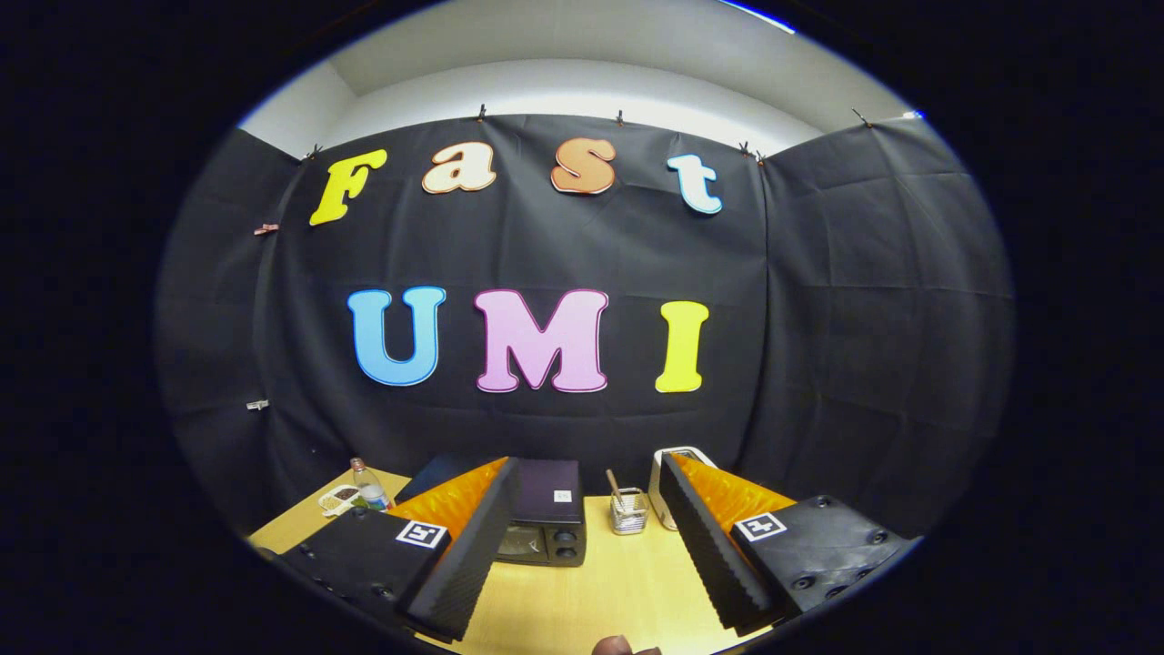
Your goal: Open the toaster oven, put the food inside, and close the toaster oven door.
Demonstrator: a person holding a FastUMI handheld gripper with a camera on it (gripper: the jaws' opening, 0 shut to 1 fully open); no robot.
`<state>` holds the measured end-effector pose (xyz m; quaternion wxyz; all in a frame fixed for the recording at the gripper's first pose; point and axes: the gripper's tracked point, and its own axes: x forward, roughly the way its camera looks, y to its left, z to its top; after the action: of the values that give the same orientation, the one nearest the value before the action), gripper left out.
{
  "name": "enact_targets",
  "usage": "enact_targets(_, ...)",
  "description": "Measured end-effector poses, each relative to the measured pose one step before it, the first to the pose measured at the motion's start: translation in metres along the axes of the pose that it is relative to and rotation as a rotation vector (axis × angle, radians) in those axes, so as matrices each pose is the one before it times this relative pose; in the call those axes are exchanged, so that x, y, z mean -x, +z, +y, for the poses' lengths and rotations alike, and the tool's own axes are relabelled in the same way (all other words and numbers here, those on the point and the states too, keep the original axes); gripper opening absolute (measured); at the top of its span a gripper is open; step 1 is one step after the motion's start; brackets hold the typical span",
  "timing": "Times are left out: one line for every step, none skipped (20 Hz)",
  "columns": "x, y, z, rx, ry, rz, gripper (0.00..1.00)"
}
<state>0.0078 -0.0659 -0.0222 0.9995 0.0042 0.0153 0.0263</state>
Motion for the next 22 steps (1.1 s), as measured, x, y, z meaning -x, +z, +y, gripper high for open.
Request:
enact_targets(0.00219,0.00244,-0.00411,-0.00444,-0.00270,-0.00629,0.99)
enact_targets(0.00054,0.00279,-0.00359,-0.00352,-0.00030,-0.00903,0.99)
enact_targets(0.00090,0.00140,-0.00332,-0.00044,-0.00098,-0.00222,0.99)
enact_targets(-0.00119,-0.00003,-0.00393,0.00198,-0.00231,-0.00442,0.99)
enact_targets(0.00013,0.00012,-0.00279,0.00040,0.00245,-0.00080,0.99)
enact_targets(-0.00031,-0.00020,-0.00178,-0.00060,-0.00052,-0.00015,0.99)
enact_targets(0.00045,-0.00017,-0.00151,0.00084,0.00239,-0.00090,0.99)
enact_targets(-0.00136,0.00119,-0.00088,0.00327,-0.00037,-0.00402,0.99)
enact_targets(-0.00103,0.00041,-0.00090,0.00693,0.00281,-0.00616,0.99)
enact_targets(-0.00074,-0.00111,0.00051,0.00054,0.00312,-0.00103,0.99)
enact_targets(0.00036,-0.00038,0.00142,-0.00863,0.00602,0.00321,0.99)
enact_targets(-0.00047,-0.00168,0.00252,-0.01164,0.00648,0.00300,0.99)
enact_targets(0.00002,-0.00079,0.00044,-0.01138,0.00231,0.00467,0.99)
enact_targets(-0.00162,-0.00032,-0.00061,-0.00484,0.00416,-0.00174,0.99)
enact_targets(-0.00047,-0.00131,-0.00110,-0.00353,0.00151,0.00197,0.99)
enact_targets(-0.00117,-0.00085,0.00019,-0.00789,0.00367,0.00265,0.99)
enact_targets(-0.00072,-0.00024,-0.00010,-0.00725,0.00240,-0.00115,0.99)
enact_targets(-0.00138,-0.00002,-0.00174,-0.00394,-0.00420,0.00051,0.99)
enact_targets(-0.00051,0.00018,-0.00249,-0.00359,-0.00337,-0.00041,0.99)
enact_targets(-0.00066,0.00000,-0.00041,-0.00348,-0.00230,-0.00064,0.99)
enact_targets(-0.00038,0.00092,-0.00079,-0.00032,-0.00184,-0.00042,0.99)
enact_targets(0.00029,-0.00070,-0.00188,0.00341,-0.00270,-0.00111,0.99)
